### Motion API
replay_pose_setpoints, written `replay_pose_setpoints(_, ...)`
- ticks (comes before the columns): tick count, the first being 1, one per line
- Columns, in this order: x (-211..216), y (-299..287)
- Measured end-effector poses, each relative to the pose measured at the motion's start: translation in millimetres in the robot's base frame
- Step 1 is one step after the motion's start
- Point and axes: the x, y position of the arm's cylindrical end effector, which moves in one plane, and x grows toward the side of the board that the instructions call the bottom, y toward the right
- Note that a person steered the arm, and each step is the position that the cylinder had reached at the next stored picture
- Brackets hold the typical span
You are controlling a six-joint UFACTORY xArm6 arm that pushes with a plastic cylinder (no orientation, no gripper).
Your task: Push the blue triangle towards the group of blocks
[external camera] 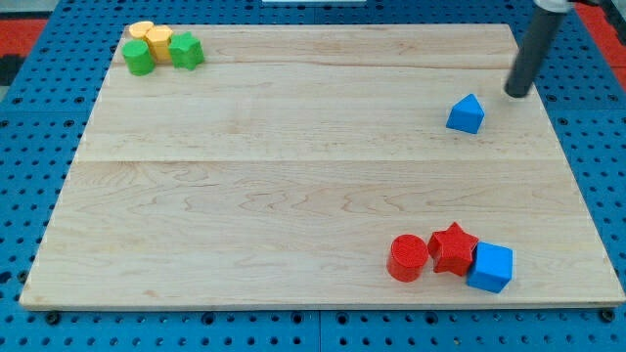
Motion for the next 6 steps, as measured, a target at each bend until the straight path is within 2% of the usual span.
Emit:
replay_pose_setpoints(1,16,-38)
replay_pose_setpoints(2,16,-117)
replay_pose_setpoints(3,37,-115)
replay_pose_setpoints(4,47,-147)
replay_pose_setpoints(6,13,-294)
